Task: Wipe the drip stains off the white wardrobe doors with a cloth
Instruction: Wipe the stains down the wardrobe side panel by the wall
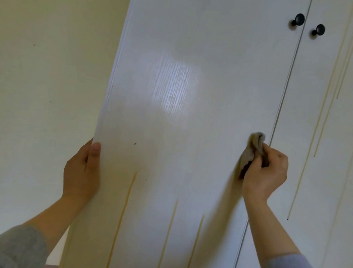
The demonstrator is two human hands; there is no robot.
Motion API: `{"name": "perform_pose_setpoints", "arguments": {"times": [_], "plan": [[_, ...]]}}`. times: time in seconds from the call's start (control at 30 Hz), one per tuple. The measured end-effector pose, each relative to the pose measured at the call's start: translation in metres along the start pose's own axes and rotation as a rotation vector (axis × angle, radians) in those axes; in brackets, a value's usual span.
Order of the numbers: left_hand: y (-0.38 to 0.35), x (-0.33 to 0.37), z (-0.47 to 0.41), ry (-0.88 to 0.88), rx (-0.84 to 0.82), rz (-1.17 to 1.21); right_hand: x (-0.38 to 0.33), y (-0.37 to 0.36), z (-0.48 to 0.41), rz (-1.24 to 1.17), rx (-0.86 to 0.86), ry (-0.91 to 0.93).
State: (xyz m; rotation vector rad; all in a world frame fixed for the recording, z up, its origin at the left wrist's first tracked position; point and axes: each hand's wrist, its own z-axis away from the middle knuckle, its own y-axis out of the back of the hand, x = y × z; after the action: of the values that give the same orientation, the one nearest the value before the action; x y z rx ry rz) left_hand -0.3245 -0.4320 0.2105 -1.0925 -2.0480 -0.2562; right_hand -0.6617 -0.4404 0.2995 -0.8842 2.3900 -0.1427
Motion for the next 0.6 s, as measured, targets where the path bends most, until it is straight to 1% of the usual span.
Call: {"name": "perform_pose_setpoints", "arguments": {"times": [0.07,0.13,0.27,0.4,0.43,0.53,0.6], "plan": [[0.000,0.000,-0.001,0.006,0.002,0.000,0.005,0.002,0.004,0.017,-0.007,0.003],[0.000,0.001,0.000,0.007,0.002,0.001,0.021,0.011,0.030,0.036,0.014,-0.031],[0.001,0.000,0.000,-0.004,-0.003,-0.010,0.055,0.040,0.100,0.095,0.008,-0.203],[0.001,0.001,0.001,-0.004,-0.015,-0.011,0.049,0.055,0.117,-0.020,0.040,-0.440],[0.001,0.001,0.001,-0.005,-0.020,-0.006,0.044,0.057,0.116,-0.050,0.055,-0.459],[0.001,0.006,0.002,0.014,-0.049,0.019,0.023,0.057,0.111,-0.104,0.035,-0.400],[0.003,0.008,0.003,0.078,-0.077,0.058,0.006,0.055,0.110,-0.123,-0.053,-0.324]]}}
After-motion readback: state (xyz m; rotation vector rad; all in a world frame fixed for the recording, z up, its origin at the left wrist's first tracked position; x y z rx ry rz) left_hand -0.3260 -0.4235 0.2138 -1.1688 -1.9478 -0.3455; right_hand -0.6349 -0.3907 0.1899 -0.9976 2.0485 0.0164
